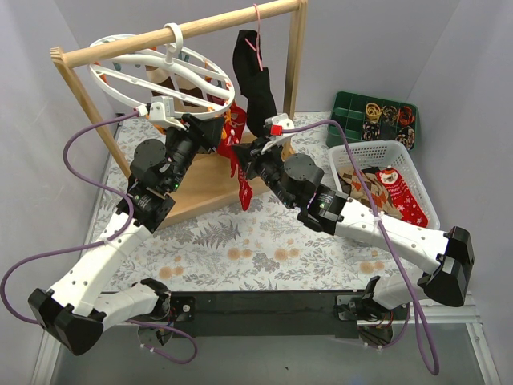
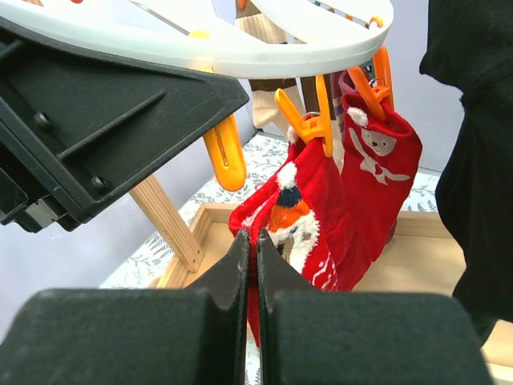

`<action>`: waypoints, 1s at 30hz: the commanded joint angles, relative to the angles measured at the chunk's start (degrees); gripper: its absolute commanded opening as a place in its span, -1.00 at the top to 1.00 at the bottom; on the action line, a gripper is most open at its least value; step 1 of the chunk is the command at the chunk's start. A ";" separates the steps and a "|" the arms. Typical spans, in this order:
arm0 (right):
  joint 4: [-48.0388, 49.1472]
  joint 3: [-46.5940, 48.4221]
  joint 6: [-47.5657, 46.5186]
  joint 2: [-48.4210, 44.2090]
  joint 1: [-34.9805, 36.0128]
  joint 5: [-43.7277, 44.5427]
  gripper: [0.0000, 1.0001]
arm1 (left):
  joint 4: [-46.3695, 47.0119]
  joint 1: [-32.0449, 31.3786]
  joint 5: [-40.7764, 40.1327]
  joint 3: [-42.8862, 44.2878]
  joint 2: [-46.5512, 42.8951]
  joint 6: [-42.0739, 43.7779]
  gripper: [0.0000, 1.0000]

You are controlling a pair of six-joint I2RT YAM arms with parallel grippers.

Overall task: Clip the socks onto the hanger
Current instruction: Clamp the sock onto the hanger.

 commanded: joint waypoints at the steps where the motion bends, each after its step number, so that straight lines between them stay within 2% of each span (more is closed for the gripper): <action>1: 3.71 2.39 -0.47 -1.11 0.36 0.50 0.97 | -4.69 0.44 -1.24 0.57 1.41 -0.13 1.00; 30: 6.96 4.32 -0.12 1.35 0.63 -1.87 0.97 | -6.36 -0.18 -0.89 1.71 1.93 -2.42 1.00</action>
